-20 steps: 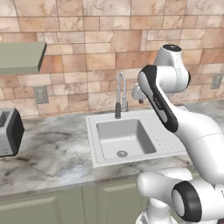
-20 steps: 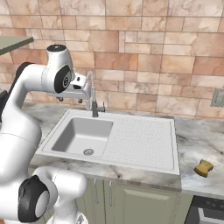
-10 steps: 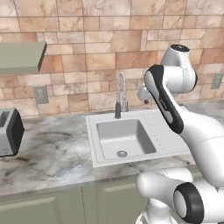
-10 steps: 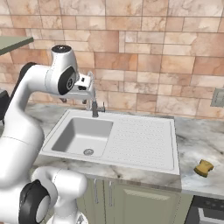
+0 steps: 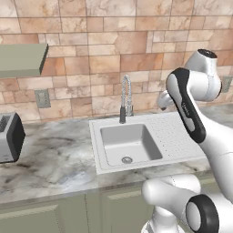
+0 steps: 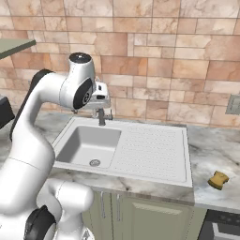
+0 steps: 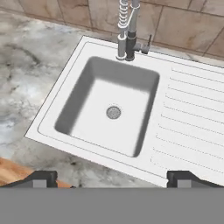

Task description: Soak the sponge with water for a few seconds and then drop it inside the sink.

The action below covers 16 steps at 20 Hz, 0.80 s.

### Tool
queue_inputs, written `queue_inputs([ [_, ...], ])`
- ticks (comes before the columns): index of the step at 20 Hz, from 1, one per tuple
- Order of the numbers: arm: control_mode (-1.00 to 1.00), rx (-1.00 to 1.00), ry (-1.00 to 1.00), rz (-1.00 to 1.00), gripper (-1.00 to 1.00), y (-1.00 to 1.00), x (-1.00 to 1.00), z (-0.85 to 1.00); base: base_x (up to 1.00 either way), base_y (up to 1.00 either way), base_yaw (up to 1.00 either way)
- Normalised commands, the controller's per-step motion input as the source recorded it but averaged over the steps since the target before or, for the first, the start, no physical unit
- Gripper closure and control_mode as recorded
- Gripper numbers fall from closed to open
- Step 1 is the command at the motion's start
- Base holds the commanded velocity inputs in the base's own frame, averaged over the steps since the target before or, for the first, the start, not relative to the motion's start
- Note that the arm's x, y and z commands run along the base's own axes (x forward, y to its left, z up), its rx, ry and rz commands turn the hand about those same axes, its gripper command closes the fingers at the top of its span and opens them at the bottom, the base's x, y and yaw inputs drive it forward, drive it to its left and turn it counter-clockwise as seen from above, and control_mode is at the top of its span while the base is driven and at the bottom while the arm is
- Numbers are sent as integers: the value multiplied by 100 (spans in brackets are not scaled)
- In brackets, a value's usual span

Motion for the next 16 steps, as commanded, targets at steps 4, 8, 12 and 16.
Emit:
queue_inputs([
  [4, -100, 0, -21, 16, -100, -8, 0, -17, 0, 0, 0],
  [8, -100, 0, -24, 14, -100, -3, 0, -15, 0, 0, 0],
  [12, -100, 0, -21, 9, -100, -1, 0, -14, 0, 0, 0],
  [16, -100, 0, -15, 2, -100, -10, 0, -5, 0, 0, 0],
])
